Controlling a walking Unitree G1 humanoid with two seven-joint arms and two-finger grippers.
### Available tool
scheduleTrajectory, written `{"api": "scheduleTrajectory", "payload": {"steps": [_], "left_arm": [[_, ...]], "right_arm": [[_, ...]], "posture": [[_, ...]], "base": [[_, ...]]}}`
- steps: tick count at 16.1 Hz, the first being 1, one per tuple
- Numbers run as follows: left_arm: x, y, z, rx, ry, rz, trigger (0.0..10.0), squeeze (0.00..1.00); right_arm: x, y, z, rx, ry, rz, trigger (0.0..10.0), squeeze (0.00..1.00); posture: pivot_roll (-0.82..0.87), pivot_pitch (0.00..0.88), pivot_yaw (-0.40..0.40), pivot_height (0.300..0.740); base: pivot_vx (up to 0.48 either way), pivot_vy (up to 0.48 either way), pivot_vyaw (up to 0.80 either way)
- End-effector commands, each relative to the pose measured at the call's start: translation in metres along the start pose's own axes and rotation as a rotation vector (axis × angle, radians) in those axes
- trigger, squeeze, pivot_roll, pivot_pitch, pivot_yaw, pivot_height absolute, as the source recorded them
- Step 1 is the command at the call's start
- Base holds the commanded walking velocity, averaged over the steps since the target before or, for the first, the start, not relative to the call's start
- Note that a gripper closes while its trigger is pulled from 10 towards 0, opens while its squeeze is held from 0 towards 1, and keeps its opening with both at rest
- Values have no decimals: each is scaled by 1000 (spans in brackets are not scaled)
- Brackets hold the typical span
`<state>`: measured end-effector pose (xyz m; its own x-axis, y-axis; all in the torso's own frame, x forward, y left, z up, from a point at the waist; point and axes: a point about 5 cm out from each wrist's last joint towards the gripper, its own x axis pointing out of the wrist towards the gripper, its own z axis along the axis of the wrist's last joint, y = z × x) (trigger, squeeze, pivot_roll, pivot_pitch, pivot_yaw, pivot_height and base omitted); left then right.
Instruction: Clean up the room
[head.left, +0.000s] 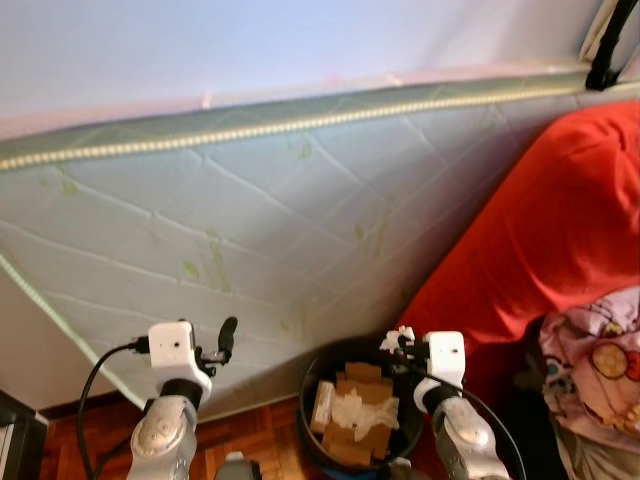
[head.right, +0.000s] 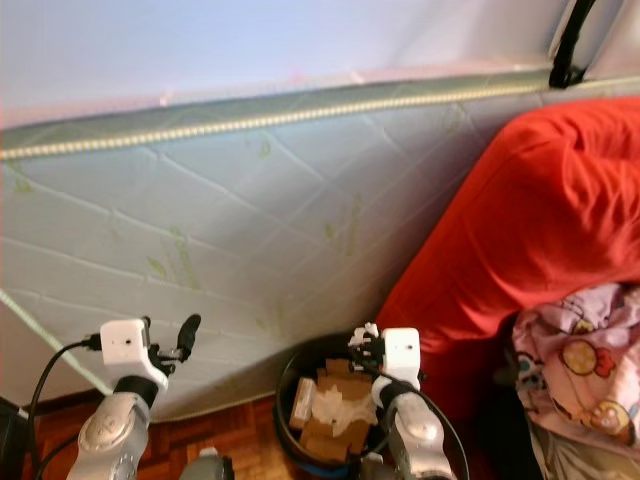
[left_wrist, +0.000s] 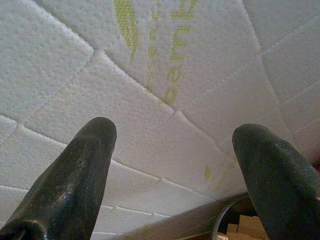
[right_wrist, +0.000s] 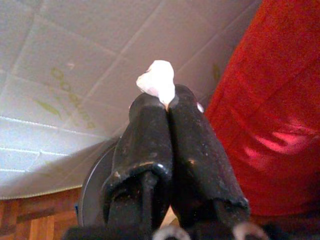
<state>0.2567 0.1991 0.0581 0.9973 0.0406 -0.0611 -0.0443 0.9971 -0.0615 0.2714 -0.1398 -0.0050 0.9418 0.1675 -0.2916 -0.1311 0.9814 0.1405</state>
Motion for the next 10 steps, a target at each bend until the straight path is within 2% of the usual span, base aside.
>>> {"api": "scheduleTrajectory", "payload": {"steps": [1, 5, 10], "left_arm": [[-1, 1, 2, -4, 1, 1, 10000, 0], [-2, -1, 3, -5, 1, -2, 10000, 0], [-2, 0, 9, -3, -12, 6, 10000, 0]], "right_arm": [[-2, 1, -7, -4, 43, 4, 10000, 0], [-2, 4, -8, 4, 39, 15, 10000, 0], [5, 11, -8, 0, 101, 62, 10000, 0]], "posture": [[65, 64, -40, 643], [66, 77, -40, 630], [83, 107, -46, 630]], "base": [[0, 0, 0], [0, 0, 0], [0, 0, 0]]}}
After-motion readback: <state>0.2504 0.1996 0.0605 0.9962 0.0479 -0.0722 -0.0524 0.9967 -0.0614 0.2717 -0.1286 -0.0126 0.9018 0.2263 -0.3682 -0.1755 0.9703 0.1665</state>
